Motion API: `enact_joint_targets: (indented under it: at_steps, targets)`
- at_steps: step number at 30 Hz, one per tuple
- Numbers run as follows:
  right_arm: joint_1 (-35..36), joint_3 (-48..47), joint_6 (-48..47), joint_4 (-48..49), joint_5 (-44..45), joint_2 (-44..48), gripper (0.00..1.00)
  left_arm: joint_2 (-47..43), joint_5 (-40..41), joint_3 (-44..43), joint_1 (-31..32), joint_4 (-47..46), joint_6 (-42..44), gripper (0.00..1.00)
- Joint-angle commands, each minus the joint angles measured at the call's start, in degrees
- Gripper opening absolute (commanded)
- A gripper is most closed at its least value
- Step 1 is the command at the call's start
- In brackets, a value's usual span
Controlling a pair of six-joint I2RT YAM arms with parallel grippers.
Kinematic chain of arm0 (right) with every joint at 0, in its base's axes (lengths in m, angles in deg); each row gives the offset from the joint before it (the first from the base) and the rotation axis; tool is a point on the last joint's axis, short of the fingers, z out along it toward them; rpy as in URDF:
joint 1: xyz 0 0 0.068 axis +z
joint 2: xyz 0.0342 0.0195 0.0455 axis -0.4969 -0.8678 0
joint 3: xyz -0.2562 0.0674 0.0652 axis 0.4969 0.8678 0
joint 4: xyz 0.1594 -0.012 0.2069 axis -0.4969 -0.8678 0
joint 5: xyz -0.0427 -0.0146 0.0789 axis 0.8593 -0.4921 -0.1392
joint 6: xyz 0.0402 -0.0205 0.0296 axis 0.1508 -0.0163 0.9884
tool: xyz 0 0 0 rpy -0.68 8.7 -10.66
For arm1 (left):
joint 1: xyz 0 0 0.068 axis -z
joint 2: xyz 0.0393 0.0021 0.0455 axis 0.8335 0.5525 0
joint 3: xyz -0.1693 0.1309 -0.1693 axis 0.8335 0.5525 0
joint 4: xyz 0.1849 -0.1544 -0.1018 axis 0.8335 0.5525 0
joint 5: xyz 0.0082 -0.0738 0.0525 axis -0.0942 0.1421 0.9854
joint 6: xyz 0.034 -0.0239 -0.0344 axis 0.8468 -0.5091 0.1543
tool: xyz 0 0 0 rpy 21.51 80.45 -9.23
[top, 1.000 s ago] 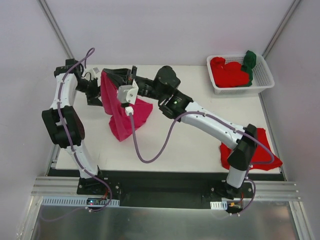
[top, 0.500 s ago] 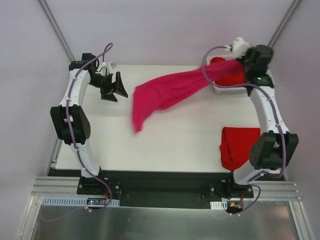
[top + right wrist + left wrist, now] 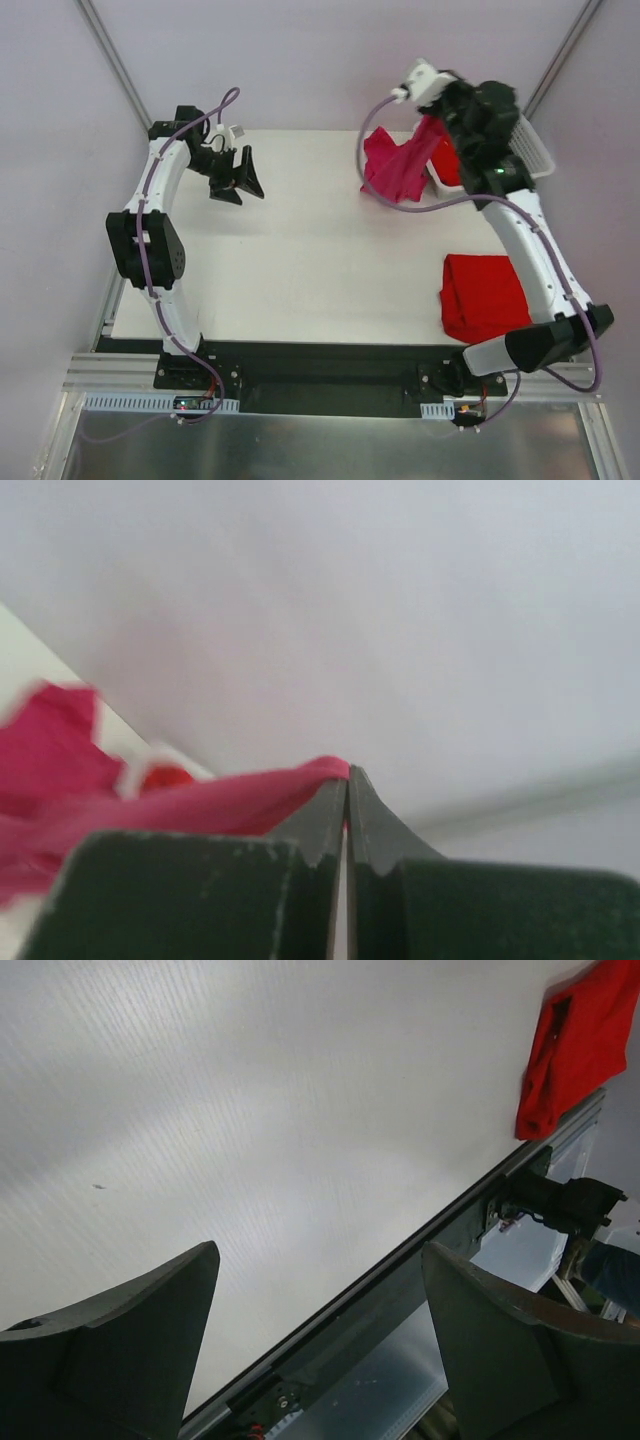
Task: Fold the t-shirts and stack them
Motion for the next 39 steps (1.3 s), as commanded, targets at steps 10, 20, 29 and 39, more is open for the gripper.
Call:
enact_joint_targets:
  at_steps: [10,20,29,39]
  targets:
    - [44.06,-27.04,-6.05,7.9,-9.72,-25.6,0.01,-7.31,6.92,3.33,0.16,0.34,1.16,0.87]
    - [40.91,-24.28,-10.71,12.55,-4.84,-22.02,0.01,-8.72,10.17,4.13,0.08,-0.01,1.86,0.88]
    - [29.67,-10.01,-11.94,14.76,3.07,-13.93,0.01,-7.93,9.13,0.7,0.16,0.51,3.27,0.88]
    - [24.47,-3.69,-14.05,13.26,5.19,-10.41,0.02,-6.08,2.89,-1.15,3.32,2.62,5.21,0.88]
